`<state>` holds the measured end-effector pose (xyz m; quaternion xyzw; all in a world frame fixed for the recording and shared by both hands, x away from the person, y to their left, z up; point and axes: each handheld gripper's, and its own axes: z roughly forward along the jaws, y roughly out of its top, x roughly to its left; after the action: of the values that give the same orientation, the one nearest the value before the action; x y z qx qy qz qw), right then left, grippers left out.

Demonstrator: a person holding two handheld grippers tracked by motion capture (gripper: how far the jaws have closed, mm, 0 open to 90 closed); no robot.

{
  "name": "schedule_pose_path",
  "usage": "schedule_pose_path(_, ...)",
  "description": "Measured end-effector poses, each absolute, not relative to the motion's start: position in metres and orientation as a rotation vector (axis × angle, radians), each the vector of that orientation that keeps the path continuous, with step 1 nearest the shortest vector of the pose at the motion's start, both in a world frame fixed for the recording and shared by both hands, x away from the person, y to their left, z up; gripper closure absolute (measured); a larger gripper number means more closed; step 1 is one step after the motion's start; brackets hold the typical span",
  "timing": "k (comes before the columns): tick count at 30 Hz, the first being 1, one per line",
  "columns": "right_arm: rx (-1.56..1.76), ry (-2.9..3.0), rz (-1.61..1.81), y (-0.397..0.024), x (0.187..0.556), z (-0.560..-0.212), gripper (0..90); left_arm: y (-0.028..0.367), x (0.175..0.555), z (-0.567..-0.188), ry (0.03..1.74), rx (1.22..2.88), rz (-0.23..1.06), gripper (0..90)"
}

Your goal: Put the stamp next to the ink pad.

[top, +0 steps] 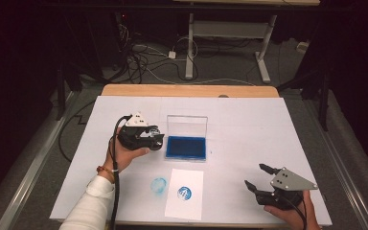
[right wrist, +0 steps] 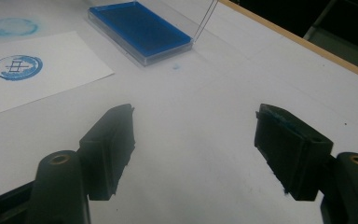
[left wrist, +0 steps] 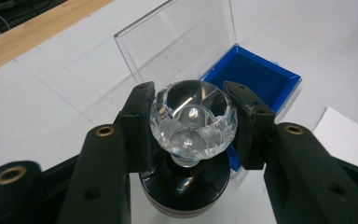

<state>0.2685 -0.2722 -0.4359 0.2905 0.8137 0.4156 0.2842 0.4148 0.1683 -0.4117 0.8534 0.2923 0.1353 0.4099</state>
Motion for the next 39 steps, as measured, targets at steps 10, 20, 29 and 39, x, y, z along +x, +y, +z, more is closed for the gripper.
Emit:
schedule_pose_path(10,0.772,2.185,1.101,-0.272,0.268,-0.437,29.0,0.163,0.428,-0.426,0.775,2.173,0.329,54.4)
schedule_pose_path(20,0.770,2.194,1.094,-0.271,0.268,-0.437,29.1,0.159,0.430,-0.437,0.786,2.186,0.318,54.3)
schedule_pose_path(29,0.767,2.206,1.085,-0.270,0.268,-0.438,29.4,0.160,0.429,-0.446,0.796,2.193,0.329,54.3)
schedule_pose_path(39,0.763,2.223,1.076,-0.268,0.268,-0.439,29.4,0.167,0.429,-0.452,0.830,2.160,0.305,51.0)
